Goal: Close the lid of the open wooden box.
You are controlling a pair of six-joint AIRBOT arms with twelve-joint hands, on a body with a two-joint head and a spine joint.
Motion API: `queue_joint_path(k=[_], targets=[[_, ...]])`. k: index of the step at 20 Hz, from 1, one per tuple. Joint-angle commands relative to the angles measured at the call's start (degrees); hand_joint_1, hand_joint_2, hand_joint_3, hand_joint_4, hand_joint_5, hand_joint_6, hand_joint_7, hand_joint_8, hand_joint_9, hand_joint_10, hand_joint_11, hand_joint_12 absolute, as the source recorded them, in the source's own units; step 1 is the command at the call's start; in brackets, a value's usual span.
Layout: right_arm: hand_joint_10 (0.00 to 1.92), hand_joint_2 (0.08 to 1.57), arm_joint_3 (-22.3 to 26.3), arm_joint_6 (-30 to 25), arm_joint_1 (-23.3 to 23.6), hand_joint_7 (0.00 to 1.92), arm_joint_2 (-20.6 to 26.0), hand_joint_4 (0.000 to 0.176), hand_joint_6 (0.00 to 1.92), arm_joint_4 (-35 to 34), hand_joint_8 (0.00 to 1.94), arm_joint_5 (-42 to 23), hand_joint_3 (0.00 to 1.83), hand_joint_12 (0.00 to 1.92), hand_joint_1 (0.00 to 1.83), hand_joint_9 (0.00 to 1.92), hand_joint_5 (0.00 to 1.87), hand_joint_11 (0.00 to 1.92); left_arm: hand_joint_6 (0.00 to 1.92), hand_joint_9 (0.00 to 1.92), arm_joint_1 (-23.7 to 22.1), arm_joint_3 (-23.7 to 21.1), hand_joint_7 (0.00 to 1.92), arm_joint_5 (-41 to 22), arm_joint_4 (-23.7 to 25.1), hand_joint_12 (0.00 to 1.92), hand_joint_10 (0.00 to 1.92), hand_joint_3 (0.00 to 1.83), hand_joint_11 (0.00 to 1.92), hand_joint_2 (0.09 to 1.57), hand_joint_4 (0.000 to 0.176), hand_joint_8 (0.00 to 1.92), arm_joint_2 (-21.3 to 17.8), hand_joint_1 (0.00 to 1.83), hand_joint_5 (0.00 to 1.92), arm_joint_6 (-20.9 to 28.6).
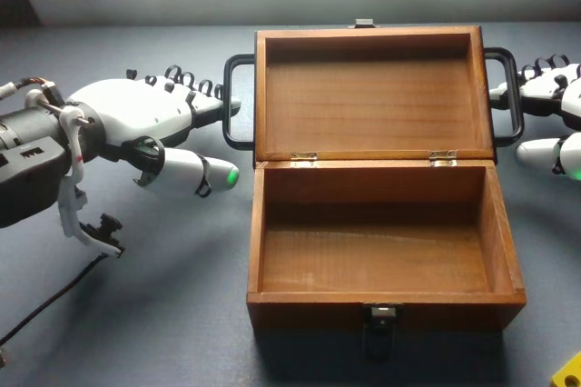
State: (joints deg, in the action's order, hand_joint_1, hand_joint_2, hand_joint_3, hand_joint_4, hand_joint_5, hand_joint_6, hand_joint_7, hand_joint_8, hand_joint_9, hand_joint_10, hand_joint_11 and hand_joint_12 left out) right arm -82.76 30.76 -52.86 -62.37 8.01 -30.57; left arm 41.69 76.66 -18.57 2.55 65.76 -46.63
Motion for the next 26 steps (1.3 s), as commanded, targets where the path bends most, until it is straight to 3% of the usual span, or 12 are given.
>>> queue_joint_path(k=[1,8,17,26], targets=[[0.01,1.45,0.15,-0.80,1.09,0.16,-0.08,0.000,0.01,-0.84,0.00,-8.02,0.00,0.01,0.08,0.12,0.17,0.16,0.01,0.05,-1.07,-0.63,0.09,-8.72,0.33,0.01,0.01,0.00,0.02,1.32,0.000,0.01,-0.26,0.00,0.05,0.18],[0.00,1.44,2.48,-2.30,1.09,0.15,2.29,0.000,0.00,-0.84,0.00,-12.12,0.00,0.00,0.04,0.09,0.17,0.12,0.00,0.07,-0.11,-3.97,0.06,-13.56,-0.37,0.01,0.01,0.01,0.03,1.37,0.000,0.01,-2.97,0.00,0.03,0.21],[0.00,1.36,7.97,-3.43,1.01,0.18,5.58,0.000,0.00,-1.03,0.00,-20.28,0.00,0.01,0.00,0.11,0.16,0.13,0.00,0.00,4.16,-8.73,0.01,-22.59,-4.60,0.00,0.00,0.00,0.00,1.27,0.000,0.00,-7.37,0.00,0.00,-0.02],[0.00,1.36,14.20,-3.44,-3.51,0.17,10.72,0.000,0.00,-1.46,0.00,-28.99,0.00,0.01,0.02,0.12,0.17,0.13,0.00,0.00,8.09,-13.83,0.01,-30.86,-5.97,0.00,0.00,0.00,0.00,1.28,0.000,0.00,-11.72,0.00,0.00,-0.04]])
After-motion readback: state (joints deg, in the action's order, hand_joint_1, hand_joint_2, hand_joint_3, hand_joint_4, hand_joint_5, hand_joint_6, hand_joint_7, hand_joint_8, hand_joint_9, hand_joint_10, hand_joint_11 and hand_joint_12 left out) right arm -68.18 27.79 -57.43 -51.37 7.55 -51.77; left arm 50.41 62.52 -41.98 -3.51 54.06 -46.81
